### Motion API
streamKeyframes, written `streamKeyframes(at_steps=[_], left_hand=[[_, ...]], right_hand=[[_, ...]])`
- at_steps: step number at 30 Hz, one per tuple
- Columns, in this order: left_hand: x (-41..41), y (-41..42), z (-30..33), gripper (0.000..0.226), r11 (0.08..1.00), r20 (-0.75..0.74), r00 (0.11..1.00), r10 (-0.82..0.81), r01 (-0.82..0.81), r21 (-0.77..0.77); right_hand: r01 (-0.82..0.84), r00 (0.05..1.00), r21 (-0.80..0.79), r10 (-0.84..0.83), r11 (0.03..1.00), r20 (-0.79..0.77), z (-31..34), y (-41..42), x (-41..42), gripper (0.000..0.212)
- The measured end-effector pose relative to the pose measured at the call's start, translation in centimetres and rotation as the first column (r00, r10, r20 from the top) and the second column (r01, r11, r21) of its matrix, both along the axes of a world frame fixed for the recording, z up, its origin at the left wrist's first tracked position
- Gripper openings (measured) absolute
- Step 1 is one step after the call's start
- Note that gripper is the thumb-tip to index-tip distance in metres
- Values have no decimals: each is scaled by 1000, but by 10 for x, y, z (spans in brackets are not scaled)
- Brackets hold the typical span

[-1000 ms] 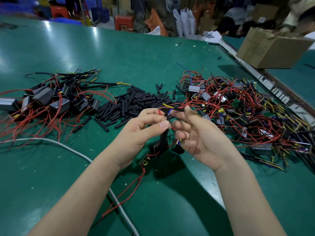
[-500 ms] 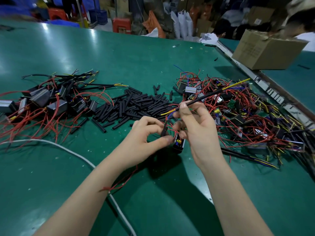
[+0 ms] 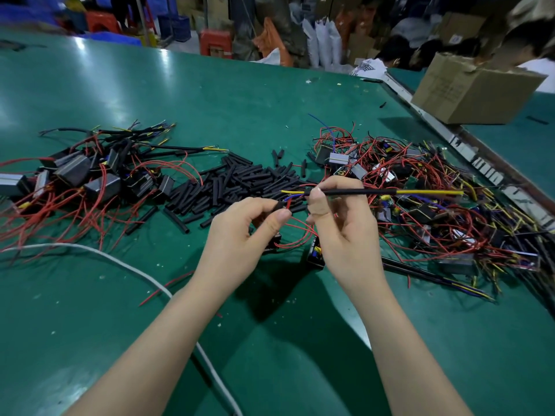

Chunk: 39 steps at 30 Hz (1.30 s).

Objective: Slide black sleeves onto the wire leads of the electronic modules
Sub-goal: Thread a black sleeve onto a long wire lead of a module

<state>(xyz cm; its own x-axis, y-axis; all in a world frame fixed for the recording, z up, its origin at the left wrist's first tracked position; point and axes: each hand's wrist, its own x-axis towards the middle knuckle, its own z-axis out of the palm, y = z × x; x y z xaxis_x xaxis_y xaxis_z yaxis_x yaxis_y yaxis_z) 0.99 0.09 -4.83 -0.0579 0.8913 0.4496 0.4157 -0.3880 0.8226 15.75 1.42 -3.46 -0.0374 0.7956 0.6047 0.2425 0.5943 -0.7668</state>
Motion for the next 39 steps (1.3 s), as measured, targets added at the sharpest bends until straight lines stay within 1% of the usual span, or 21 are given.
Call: streamKeyframes(at_steps=[2,5,9,12,13,16,18,23,27,28,29,33,35,37,39], left_hand=[[-1,1,0,27,999,-42,999,17,-16,29],[-3,3,1,27,997,-135,990,31,-22,71],[-5,3,2,29,996,-194,981,29,-12,90],[-3,3,2,33,997,-241,970,0,20,79],[-2,3,2,34,997,-226,974,-14,30,69],[-2,2,4,35,998,-110,994,-16,22,57],[-3,2,4,33,998,-87,996,-1,6,59],[-1,0,5,26,992,-173,983,60,-40,120],[1,-1,6,27,988,-217,975,50,-16,153],[1,-2,6,28,989,-220,975,37,-3,151],[1,-2,7,28,989,-218,976,25,8,149],[1,-4,10,27,986,-229,972,60,-22,164],[1,-4,10,27,989,-190,980,67,-40,143],[2,-4,11,27,993,-135,990,30,-14,117],[2,-4,12,30,995,-92,996,-2,11,101]], right_hand=[[-14,1000,64,13,998,13,0,0,0,11],[-79,996,93,81,993,-20,3,0,1,19],[-127,992,66,126,990,28,6,0,7,21],[-121,991,37,118,992,64,5,1,10,18],[-113,991,23,111,993,70,5,2,11,15],[-122,990,-14,122,992,71,4,4,15,7],[-146,986,-28,148,989,77,5,4,17,5],[-233,972,-119,229,965,-42,8,3,15,4],[-141,989,-156,131,978,-73,10,3,14,9],[-149,987,-165,136,975,-90,11,2,14,10],[-172,983,-172,158,970,-91,10,1,13,10],[-226,971,-191,238,955,39,10,0,12,5],[-227,969,-198,241,954,48,10,0,11,5],[-240,970,-199,241,950,-22,10,-1,10,4],[-272,958,-235,240,933,-155,10,-2,8,5]])
